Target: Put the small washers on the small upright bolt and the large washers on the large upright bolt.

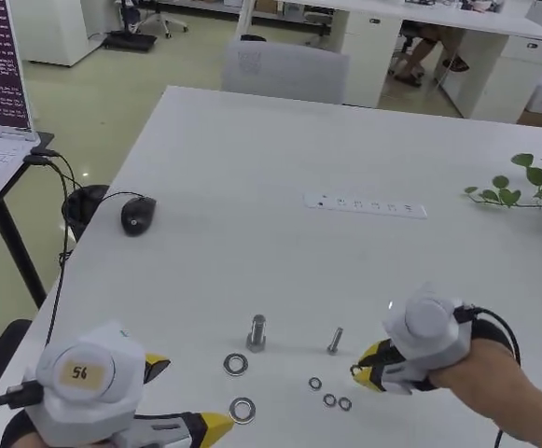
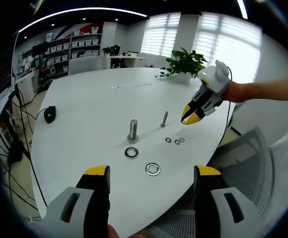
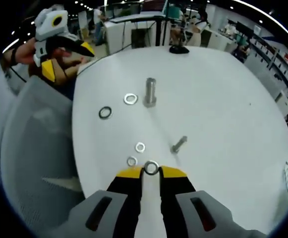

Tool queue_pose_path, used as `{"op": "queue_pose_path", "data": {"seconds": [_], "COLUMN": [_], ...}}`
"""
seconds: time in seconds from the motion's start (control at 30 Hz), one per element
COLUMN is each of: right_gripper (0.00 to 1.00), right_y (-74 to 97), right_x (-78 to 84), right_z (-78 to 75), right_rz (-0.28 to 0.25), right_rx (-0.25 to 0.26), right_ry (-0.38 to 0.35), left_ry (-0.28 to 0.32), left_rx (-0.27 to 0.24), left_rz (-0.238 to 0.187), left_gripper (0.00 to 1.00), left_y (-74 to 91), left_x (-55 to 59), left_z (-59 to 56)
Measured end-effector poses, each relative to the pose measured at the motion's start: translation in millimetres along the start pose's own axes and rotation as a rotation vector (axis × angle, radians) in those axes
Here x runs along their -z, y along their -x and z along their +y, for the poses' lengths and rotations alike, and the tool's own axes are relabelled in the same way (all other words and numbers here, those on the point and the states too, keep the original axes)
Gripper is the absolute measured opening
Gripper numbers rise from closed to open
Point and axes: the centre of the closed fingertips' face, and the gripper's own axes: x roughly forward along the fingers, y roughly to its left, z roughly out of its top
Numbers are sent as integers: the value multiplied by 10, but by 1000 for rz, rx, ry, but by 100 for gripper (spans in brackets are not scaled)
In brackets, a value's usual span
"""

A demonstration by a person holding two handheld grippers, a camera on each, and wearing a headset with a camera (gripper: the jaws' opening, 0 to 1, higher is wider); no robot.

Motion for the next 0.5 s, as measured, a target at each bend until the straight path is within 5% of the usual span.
{"op": "queue_pose_path", "data": {"seconds": [0.3, 0.5], "right_gripper": [14, 14], "right_y": [-1, -96], "right_x": [-268, -300], "right_z": [-323, -378], "right_rz": [2, 18], "right_rx": [35, 21], "right_ry": [33, 26], "left_ry": [4, 12], "left_rx": [-8, -13], "left_rz": [-2, -2], "left_gripper": [68, 69], "left_y": [13, 28], "left_x": [-6, 3], "left_z": [21, 28]}}
